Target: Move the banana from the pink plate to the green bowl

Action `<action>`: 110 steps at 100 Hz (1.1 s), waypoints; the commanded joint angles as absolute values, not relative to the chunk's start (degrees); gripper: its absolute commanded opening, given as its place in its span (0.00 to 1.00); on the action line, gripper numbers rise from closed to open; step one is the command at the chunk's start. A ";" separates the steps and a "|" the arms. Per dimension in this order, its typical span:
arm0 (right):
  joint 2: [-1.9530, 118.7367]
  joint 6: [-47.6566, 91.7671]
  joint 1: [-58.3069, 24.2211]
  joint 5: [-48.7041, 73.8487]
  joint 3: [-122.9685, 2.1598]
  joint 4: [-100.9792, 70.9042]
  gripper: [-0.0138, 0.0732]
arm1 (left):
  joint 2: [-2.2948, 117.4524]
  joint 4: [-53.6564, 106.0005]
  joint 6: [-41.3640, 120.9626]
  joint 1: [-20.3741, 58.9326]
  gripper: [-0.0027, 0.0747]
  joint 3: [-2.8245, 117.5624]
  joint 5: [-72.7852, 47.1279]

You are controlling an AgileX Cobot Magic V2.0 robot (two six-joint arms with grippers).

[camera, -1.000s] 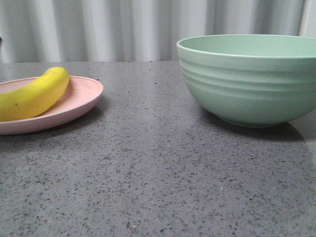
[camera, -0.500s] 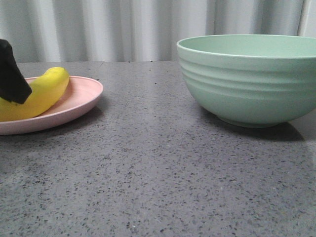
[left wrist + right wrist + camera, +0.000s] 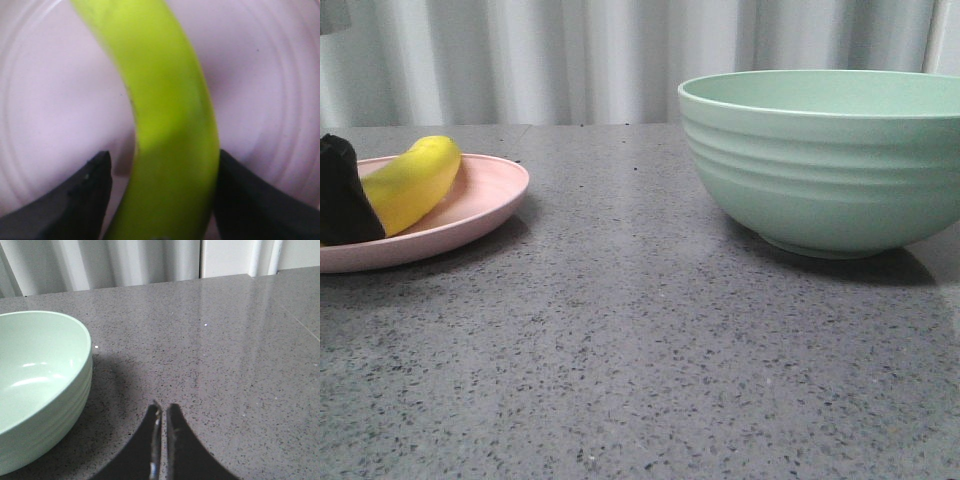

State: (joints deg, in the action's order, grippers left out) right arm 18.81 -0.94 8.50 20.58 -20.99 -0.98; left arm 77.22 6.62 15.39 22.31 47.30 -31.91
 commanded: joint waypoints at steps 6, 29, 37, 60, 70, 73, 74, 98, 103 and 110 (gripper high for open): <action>19.84 -0.87 8.74 15.77 -22.42 -1.07 0.09 | 76.51 6.83 15.47 22.77 0.27 49.28 -29.68; 19.84 -0.87 8.65 16.15 -22.57 -1.07 0.09 | 76.51 6.27 15.47 22.77 0.01 49.28 -28.80; 19.84 -0.87 7.69 17.43 -23.08 -1.07 0.09 | 76.36 5.83 15.47 22.77 0.01 49.71 -29.02; 23.38 0.00 2.13 27.49 -29.73 -1.07 0.09 | 76.05 6.33 15.47 23.52 0.01 55.23 -35.02; 26.62 0.31 -1.54 30.82 -33.29 -1.78 0.18 | 75.63 6.33 16.98 26.17 0.01 57.93 -37.02; 27.72 0.31 -2.77 31.57 -34.39 -2.15 0.22 | 75.48 6.33 16.98 27.24 0.01 58.71 -37.39; 28.30 0.31 -3.43 31.75 -34.93 -2.37 0.23 | 75.35 6.33 16.98 28.09 0.01 58.98 -37.39; 41.21 0.31 -16.89 33.39 -44.15 -6.77 0.56 | 72.72 6.33 16.98 37.94 0.01 61.35 -37.27; 43.74 0.31 -19.17 33.29 -45.95 -6.79 0.58 | 71.95 6.60 16.98 39.52 0.01 61.74 -37.27; 48.48 0.00 -22.87 32.92 -49.67 -7.01 0.59 | 70.74 6.88 16.98 42.18 0.01 62.11 -36.87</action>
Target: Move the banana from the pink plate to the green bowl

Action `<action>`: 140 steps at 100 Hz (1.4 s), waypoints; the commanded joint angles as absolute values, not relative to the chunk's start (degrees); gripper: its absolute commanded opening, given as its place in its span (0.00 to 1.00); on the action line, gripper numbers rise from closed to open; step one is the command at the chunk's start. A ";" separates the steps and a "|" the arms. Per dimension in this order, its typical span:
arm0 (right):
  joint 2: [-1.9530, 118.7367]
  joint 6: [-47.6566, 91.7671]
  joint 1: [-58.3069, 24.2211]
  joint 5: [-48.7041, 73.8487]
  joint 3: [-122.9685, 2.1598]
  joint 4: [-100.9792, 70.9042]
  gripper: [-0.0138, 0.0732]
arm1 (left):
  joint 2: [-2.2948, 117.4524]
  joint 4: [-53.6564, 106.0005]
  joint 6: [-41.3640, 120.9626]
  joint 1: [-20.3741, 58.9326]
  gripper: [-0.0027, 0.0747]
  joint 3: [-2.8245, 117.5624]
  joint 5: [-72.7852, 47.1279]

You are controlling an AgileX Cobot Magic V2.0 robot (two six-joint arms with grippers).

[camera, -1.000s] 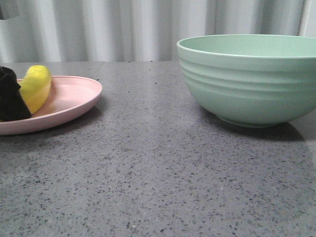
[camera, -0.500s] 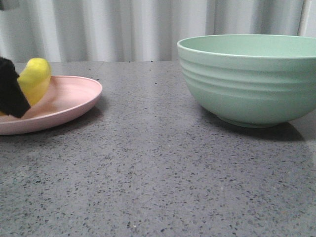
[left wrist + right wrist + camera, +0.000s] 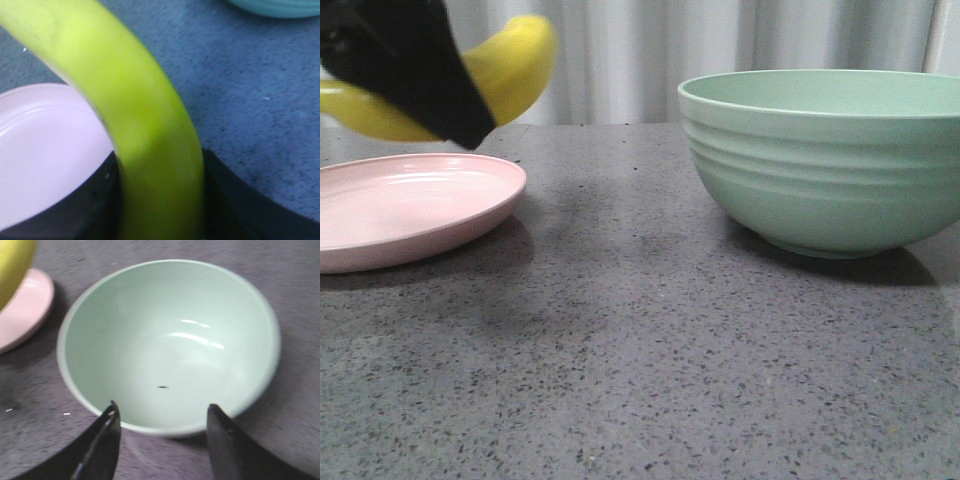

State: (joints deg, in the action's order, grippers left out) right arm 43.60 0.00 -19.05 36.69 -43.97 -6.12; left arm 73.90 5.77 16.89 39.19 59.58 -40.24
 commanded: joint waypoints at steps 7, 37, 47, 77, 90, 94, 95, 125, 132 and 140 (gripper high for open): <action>52.76 0.00 -25.35 32.65 -53.11 -8.20 0.59 | 69.85 7.03 16.98 44.21 0.01 62.09 -36.33; 71.54 0.00 -29.94 31.24 -70.05 -14.57 0.58 | 69.29 7.66 16.98 47.97 0.01 62.09 -36.44; 76.45 0.00 -29.94 32.04 -74.29 -16.22 0.58 | 69.29 7.66 16.98 47.97 0.01 62.09 -36.44; 85.82 0.00 -29.94 33.57 -80.58 -23.02 0.58 | 69.29 7.66 16.98 47.97 0.01 62.09 -36.44; 86.66 0.00 -29.94 34.34 -80.82 -23.68 0.58 | 69.29 7.66 16.98 47.97 0.01 62.09 -36.44; 86.66 0.00 -29.94 34.52 -80.82 -23.68 0.57 | 69.29 7.66 16.98 47.97 0.01 62.09 -36.44; 86.66 0.00 -29.94 34.60 -80.82 -23.68 0.57 | 69.29 7.66 16.98 47.97 0.01 62.09 -36.32; 86.66 0.00 -29.94 35.11 -80.82 -23.68 0.07 | 69.29 6.76 16.98 47.97 0.48 62.09 -35.54; 86.66 0.00 -29.60 34.57 -80.82 -23.68 0.07 | 69.05 5.53 16.87 47.97 0.58 62.09 -35.54; 86.27 0.00 -29.17 34.21 -80.82 -23.68 0.07 | 68.19 4.78 16.80 47.97 0.60 62.09 -35.73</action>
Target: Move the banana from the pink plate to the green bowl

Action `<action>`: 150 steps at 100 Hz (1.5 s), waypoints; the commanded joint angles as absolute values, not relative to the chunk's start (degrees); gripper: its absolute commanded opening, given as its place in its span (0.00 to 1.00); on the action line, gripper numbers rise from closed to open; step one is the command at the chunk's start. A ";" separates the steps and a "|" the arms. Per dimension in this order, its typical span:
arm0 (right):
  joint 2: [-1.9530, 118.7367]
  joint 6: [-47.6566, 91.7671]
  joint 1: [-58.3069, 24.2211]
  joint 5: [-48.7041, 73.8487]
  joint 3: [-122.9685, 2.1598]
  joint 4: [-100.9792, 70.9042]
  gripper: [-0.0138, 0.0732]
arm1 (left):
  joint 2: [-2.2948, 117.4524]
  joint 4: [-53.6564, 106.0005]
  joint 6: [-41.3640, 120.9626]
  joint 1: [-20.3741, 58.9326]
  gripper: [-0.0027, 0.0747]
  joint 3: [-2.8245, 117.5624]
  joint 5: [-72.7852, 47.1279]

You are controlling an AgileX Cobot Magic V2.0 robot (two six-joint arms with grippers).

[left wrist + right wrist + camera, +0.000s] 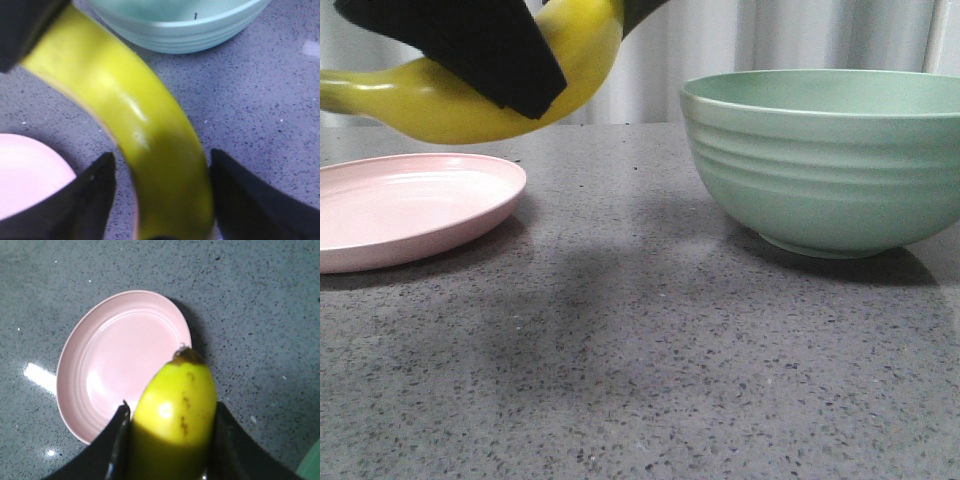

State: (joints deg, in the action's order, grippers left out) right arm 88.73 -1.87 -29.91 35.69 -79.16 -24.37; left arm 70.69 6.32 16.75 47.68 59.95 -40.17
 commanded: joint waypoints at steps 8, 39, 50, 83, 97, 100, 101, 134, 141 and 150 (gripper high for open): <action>85.51 0.00 -28.14 33.71 -80.82 -23.68 0.07 | 66.64 4.64 16.75 47.97 0.59 62.09 -35.85; 79.68 0.00 -16.72 34.70 -80.87 -17.71 0.07 | 59.92 4.41 16.37 47.97 0.59 62.09 -35.46; 78.80 0.00 -13.19 36.83 -80.87 -14.00 0.07 | 59.15 3.72 16.37 47.97 0.59 62.09 -35.36; 78.80 0.00 -11.30 39.93 -80.87 -5.92 0.07 | 59.08 4.36 16.28 47.97 0.59 62.09 -35.13; 78.80 0.00 -11.30 40.26 -80.39 -3.89 0.18 | 59.08 4.83 16.28 47.97 0.59 62.09 -35.13; 78.80 0.00 -11.30 40.26 -80.24 -3.60 0.23 | 59.08 4.83 16.28 47.97 0.59 62.09 -35.13; 78.80 0.00 -11.30 40.26 -80.12 -3.52 0.24 | 59.08 4.83 16.28 47.97 0.59 62.09 -35.13; 78.80 0.00 -11.30 40.66 -79.73 -3.36 0.57 | 59.08 5.32 16.28 47.97 0.59 62.09 -35.13; 78.80 0.00 -11.30 40.92 -79.73 -3.25 0.57 | 59.08 5.32 16.28 47.97 0.59 62.09 -35.13; 78.54 0.00 -11.30 42.55 -79.73 -2.61 0.57 | 59.08 5.32 15.79 47.97 0.59 62.09 -35.13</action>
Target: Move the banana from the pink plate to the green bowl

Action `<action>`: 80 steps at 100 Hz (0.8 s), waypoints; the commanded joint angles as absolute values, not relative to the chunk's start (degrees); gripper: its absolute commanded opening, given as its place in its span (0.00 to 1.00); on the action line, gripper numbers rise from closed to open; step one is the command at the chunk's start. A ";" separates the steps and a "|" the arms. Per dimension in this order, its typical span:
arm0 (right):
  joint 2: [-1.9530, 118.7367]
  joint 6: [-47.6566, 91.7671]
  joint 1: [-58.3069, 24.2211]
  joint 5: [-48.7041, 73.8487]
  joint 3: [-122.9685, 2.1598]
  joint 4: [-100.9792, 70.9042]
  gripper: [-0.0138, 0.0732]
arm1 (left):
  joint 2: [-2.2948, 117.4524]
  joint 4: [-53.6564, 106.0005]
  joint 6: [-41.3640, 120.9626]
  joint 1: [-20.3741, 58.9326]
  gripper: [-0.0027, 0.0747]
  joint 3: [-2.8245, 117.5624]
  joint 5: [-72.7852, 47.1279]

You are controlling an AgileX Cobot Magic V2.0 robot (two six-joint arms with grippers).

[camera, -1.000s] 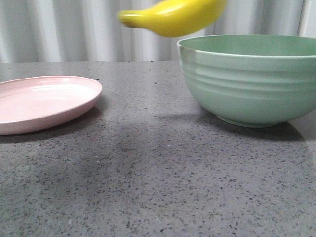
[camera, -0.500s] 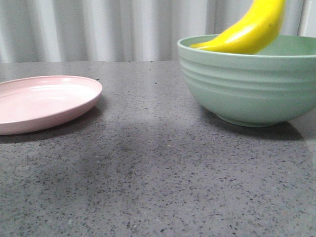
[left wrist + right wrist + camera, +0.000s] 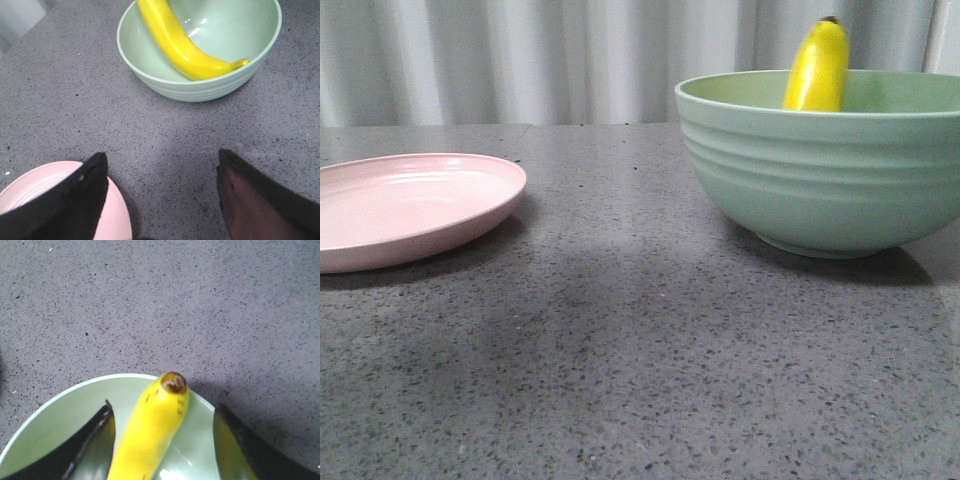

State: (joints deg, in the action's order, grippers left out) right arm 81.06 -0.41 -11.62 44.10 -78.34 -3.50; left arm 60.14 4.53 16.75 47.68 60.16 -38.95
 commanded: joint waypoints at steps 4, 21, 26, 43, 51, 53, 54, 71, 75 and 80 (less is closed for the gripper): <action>78.26 0.00 -11.30 43.26 -79.73 -2.33 0.56 | 59.08 5.32 14.75 47.97 0.56 62.09 -35.13; 76.45 0.00 -11.30 47.74 -79.73 -1.32 0.26 | 57.10 5.32 10.72 47.97 0.16 61.85 -35.32; 75.77 0.00 -11.30 48.96 -79.73 -1.22 0.10 | 56.11 5.21 10.72 47.97 0.01 61.59 -35.36; 71.93 0.00 -11.30 50.78 -77.12 -1.22 0.07 | 51.54 5.21 8.29 47.86 0.01 59.78 -36.72; 69.05 0.00 -11.30 49.93 -74.29 -1.33 0.07 | 48.13 5.08 8.29 47.86 0.01 57.45 -36.44; 68.12 0.00 -11.30 49.52 -73.35 -1.33 0.07 | 47.15 4.91 8.29 47.77 0.01 56.61 -36.16; 67.80 0.00 -11.30 49.39 -72.69 -1.33 0.07 | 46.83 4.76 8.18 47.77 0.01 56.03 -35.90; 58.11 0.00 -11.30 43.91 -63.01 -1.33 0.07 | 38.12 4.39 5.99 47.77 0.01 47.43 -30.64; 55.80 0.00 -11.30 41.20 -59.96 -1.33 0.07 | 35.69 4.39 5.76 47.77 0.01 45.04 -29.09; 52.34 0.00 -11.30 37.63 -56.18 -1.33 0.07 | 32.78 4.39 5.76 47.77 0.01 42.22 -27.13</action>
